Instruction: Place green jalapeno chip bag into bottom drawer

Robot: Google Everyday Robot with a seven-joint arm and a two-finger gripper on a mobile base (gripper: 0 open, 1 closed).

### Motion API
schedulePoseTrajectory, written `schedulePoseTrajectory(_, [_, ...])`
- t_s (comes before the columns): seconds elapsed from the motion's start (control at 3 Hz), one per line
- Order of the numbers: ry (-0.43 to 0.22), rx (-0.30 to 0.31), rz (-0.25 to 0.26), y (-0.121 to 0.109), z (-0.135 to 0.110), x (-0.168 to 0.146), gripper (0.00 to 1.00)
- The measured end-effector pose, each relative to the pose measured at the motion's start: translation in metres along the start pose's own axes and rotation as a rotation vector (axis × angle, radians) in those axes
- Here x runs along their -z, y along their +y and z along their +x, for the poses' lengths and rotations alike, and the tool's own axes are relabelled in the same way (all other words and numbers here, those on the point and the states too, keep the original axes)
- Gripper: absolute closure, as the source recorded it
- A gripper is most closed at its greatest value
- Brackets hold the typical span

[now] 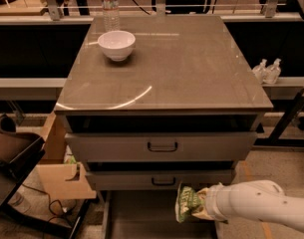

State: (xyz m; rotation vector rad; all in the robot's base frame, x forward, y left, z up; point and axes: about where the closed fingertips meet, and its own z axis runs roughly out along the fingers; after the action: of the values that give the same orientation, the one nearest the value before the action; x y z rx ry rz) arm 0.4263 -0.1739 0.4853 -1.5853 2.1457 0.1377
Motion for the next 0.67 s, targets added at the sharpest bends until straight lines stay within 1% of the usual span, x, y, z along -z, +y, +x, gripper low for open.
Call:
schedulePoseTrajectory(0.33, [0.0, 0.014, -0.026, -0.001, -0.009, -0.049, 1.0])
schedulePoseTrajectory(0.67, [0.002, 0.014, -0.059, 0.001, -0.012, -0.091, 1.0])
